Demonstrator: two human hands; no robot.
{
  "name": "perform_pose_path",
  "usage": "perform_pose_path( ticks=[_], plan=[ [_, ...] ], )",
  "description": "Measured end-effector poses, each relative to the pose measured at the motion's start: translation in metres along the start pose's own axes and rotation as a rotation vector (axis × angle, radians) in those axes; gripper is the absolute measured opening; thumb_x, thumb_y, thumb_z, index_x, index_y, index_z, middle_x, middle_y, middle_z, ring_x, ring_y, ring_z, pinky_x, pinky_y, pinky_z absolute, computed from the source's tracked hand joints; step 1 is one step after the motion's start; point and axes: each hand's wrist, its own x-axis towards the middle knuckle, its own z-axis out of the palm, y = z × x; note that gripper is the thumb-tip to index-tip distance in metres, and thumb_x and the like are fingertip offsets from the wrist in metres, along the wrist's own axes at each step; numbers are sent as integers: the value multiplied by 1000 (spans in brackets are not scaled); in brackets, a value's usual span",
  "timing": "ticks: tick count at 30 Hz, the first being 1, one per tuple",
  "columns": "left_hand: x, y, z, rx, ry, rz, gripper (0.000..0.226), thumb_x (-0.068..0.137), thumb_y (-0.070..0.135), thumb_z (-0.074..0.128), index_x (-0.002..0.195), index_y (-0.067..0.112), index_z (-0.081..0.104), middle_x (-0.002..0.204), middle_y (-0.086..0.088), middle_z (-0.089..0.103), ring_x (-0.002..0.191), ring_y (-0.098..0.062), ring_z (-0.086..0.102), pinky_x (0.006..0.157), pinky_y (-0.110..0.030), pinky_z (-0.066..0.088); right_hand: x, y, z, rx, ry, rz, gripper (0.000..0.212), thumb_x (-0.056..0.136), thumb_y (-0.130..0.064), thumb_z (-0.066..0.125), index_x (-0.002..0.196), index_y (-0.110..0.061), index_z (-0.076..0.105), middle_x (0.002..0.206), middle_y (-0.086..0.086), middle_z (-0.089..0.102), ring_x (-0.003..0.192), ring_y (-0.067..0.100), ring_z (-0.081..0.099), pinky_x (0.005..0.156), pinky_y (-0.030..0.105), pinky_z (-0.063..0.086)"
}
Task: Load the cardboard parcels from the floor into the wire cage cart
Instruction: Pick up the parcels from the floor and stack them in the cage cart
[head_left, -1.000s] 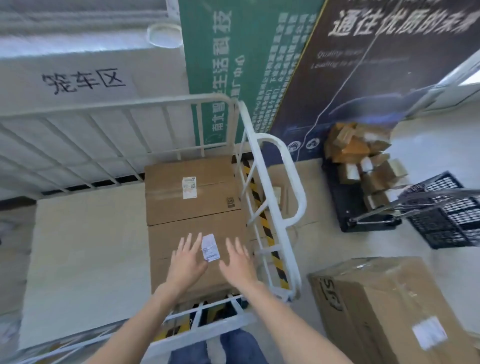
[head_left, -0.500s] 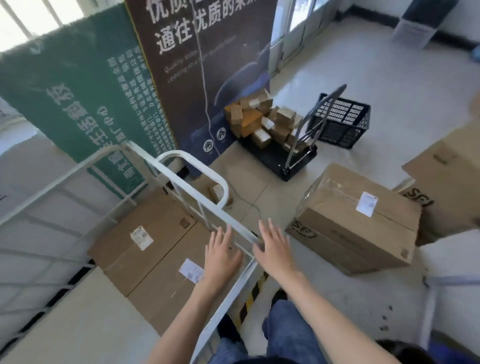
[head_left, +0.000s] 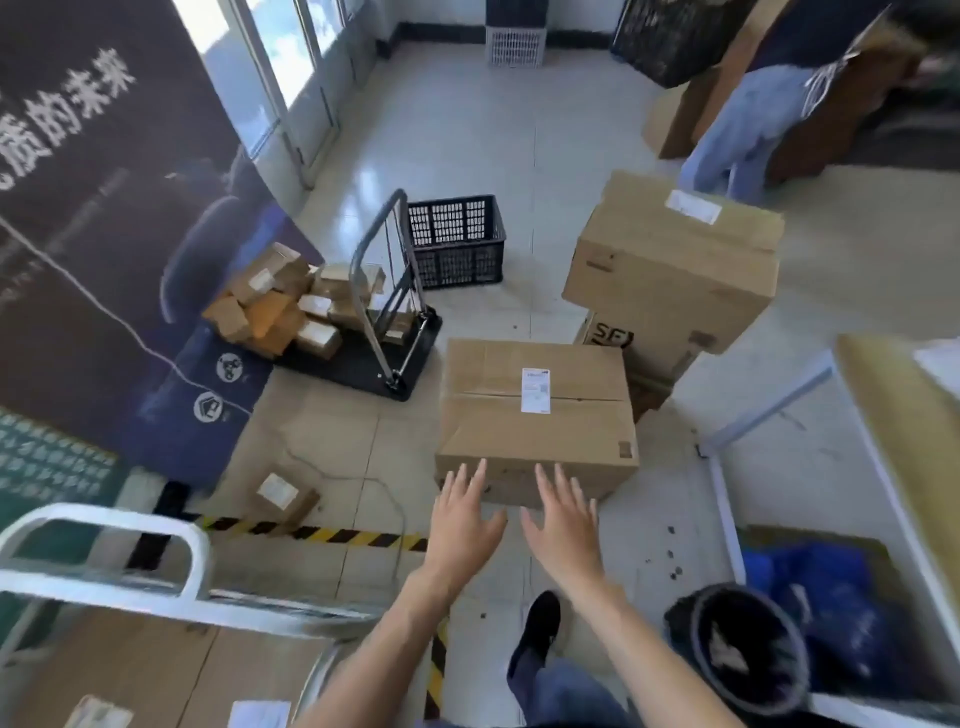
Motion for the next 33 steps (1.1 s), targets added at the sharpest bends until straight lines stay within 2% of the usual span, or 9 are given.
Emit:
perform_pose_path(
  ticks=[4,9,16,21,24,28,30,33],
  plan=[
    [43,36,26,32,-65,5,73,96,40,49,158,27,11,165,-3,13,152,-23,2,122,-39,10,40,35,-25,36,15,61,66,99,-52,37,157,-30,14,165,2,8,151,26,6,120,52,7],
    [93,52,38,82,-109,-18,71,96,40,48,157,24,16,164,-6,19,152,-26,8,121,-42,15,89,44,-45,95,9,78,67,97,-52,39,156,-32,14,165,1,7,151,24,8,120,52,7],
    [187,38,41,73,-184,-87,71,94,38,47,157,25,15,163,-11,18,152,-28,8,120,-49,16,173,40,-44,109,-63,102,68,97,-52,38,156,-33,11,165,-1,2,151,23,4,121,50,7],
    [256,15,55,85,-295,-141,72,94,41,47,157,26,15,163,-13,18,151,-30,10,120,-50,17,235,48,-34,174,-154,166,70,97,-47,44,157,-34,8,166,0,-1,151,24,2,121,43,8],
    [290,-5,62,126,-362,-181,80,90,41,55,157,26,13,163,-15,17,151,-31,9,120,-50,18,265,60,-19,190,-196,203,71,97,-45,44,157,-33,9,166,-2,-1,151,25,3,121,42,9],
    [343,-37,68,89,-388,-303,96,83,54,67,157,23,14,163,-15,16,151,-32,9,119,-50,19,299,96,1,193,-219,260,70,97,-45,44,157,-34,9,166,-3,2,151,25,6,120,44,12],
    [370,-54,76,-6,-365,-385,104,78,60,70,157,22,15,163,-15,15,151,-32,10,119,-51,20,316,119,14,180,-237,292,70,97,-45,44,157,-34,8,165,-3,3,151,26,7,120,47,14],
    [401,-84,94,-95,-262,-519,114,71,67,72,157,23,13,164,-16,7,152,-32,4,120,-54,14,336,151,37,95,-330,291,74,97,-44,46,157,-30,5,166,2,1,151,28,5,120,49,13]
  ],
)
